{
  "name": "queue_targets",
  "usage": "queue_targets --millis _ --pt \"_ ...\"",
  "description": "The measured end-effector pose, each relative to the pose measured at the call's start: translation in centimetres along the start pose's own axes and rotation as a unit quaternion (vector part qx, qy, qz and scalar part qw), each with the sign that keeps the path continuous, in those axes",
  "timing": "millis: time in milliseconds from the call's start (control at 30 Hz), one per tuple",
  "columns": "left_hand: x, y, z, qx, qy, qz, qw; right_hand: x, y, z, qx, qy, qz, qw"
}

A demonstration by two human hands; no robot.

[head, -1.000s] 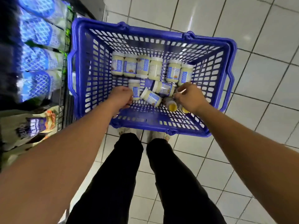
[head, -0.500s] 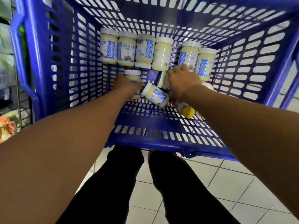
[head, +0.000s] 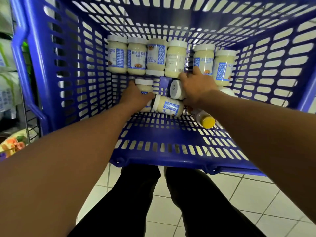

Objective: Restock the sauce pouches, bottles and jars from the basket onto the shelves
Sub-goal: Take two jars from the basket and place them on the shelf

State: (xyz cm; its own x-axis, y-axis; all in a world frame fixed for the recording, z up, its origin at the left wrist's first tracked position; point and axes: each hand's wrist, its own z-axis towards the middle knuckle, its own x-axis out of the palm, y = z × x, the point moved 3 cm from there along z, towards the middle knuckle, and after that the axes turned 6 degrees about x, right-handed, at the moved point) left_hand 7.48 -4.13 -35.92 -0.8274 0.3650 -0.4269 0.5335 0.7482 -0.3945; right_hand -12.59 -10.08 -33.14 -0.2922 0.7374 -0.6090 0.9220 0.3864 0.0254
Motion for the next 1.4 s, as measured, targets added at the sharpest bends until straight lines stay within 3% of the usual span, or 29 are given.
queue_targets --millis 267,400,467,600,667,1067,1300,1400 --pt "-1.7 -1.7 -3.3 0.046 0.021 -0.083 0.995 -3.0 -1.9 -3.6 0.028 -0.040 0.178 0.983" --pt "-3.1 -3.4 -5.4 0.051 0.044 -0.119 0.991 -4.6 -2.9 -6.4 0.074 -0.042 0.293 0.952" --pt "-3.9 -4.5 -6.8 0.060 0.051 -0.143 0.987 -5.5 -3.3 -8.0 0.091 -0.039 0.378 0.920" --pt "-5.7 -7.1 -10.3 0.068 0.062 -0.191 0.977 -7.9 -3.2 -12.1 0.097 -0.033 0.580 0.808" --pt "-6.5 -8.5 -12.4 0.071 0.062 -0.211 0.973 -9.1 -2.8 -14.5 0.108 -0.031 0.630 0.769" --pt "-14.0 -17.3 -30.9 0.143 0.071 -0.279 0.947 -18.8 -0.2 -33.7 0.107 -0.079 0.761 0.635" --pt "-19.6 -22.1 -41.6 0.157 0.062 -0.319 0.933 -26.1 1.1 -43.5 0.089 -0.110 0.803 0.579" --pt "-21.7 -24.6 -45.7 0.167 0.040 -0.341 0.924 -29.7 1.5 -46.9 0.074 -0.112 0.804 0.579"
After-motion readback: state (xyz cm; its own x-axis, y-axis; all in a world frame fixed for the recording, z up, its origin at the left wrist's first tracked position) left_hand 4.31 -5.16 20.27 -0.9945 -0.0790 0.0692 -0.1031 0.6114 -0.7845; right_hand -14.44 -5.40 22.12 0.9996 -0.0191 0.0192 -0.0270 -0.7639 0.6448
